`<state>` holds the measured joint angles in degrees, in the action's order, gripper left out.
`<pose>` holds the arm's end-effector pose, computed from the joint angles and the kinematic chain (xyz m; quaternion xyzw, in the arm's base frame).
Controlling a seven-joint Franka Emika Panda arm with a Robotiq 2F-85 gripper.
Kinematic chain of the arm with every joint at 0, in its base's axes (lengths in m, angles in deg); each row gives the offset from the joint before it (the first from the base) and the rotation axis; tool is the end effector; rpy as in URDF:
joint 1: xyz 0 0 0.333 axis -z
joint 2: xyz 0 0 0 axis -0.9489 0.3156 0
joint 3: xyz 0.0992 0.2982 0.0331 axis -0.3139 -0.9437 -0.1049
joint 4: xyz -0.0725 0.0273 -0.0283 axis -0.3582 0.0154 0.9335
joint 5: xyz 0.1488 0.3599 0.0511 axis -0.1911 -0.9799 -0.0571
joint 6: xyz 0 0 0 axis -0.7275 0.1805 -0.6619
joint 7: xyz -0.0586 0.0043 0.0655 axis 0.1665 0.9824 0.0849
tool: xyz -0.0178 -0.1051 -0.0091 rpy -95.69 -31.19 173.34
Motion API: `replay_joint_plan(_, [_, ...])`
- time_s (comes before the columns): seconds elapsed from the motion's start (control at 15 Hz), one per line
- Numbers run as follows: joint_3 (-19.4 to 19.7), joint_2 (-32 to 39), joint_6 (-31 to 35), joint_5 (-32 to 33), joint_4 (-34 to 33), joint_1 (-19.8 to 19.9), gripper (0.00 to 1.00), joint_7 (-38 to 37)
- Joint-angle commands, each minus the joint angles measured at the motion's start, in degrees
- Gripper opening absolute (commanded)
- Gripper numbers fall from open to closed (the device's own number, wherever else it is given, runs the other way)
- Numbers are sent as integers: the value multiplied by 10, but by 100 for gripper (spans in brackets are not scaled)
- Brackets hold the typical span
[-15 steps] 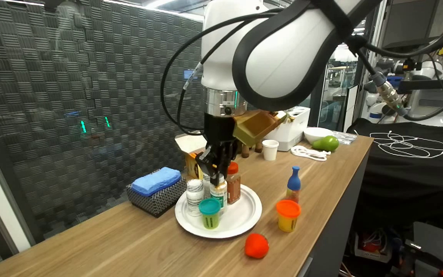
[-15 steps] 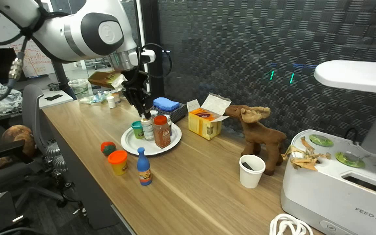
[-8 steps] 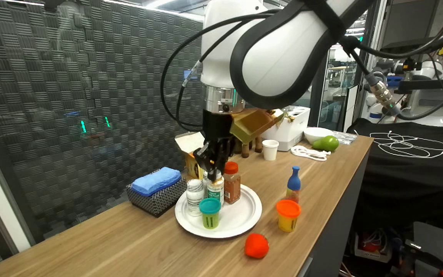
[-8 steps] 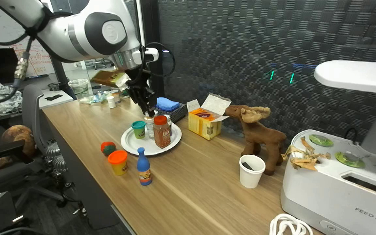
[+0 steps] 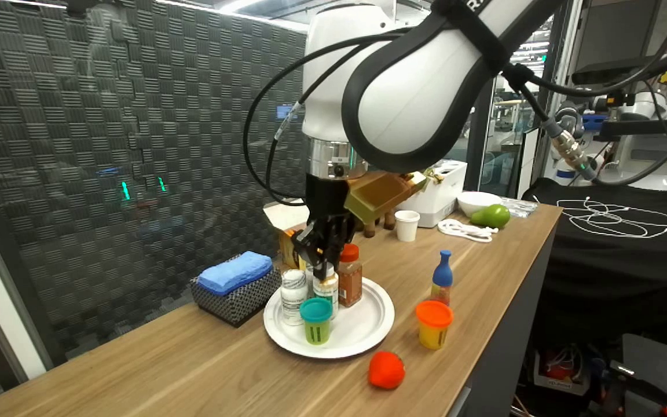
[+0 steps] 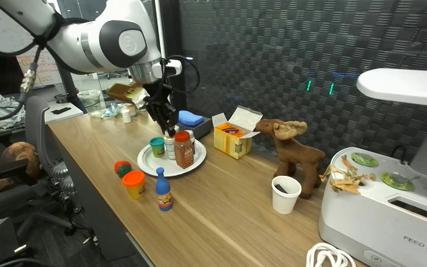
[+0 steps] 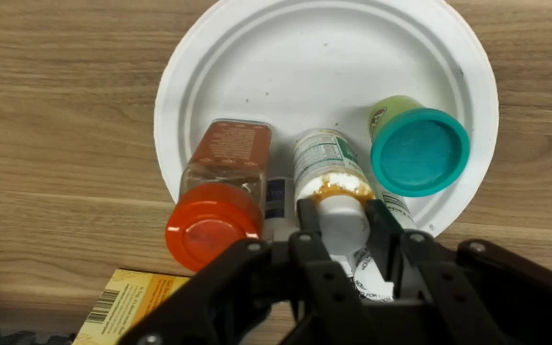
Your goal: Put the bottles on the tray
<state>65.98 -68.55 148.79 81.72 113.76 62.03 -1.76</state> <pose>0.5735 0.1392 0.3004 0.9940 0.0368 0.0973 0.0326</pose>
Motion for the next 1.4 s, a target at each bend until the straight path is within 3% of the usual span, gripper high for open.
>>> replay_joint_plan(0.0, [4, 9, 3, -16, -19, -1, 10, 13])
replay_joint_plan(0.13, [6, 10, 2, -15, -21, -2, 11, 13])
replay_joint_plan(0.2, [6, 10, 0, -16, -22, -1, 45, 14])
replay_joint_plan(0.27, [4, 9, -1, -21, -22, 0, 56, 19])
replay_joint_plan(0.67, [3, -21, 3, -25, -6, -3, 99, 12])
replay_joint_plan(1.0, [-9, -100, -1, -36, 53, -1, 100, 17])
replay_joint_plan(1.33, [-11, -198, 1, -49, 157, 10, 100, 4])
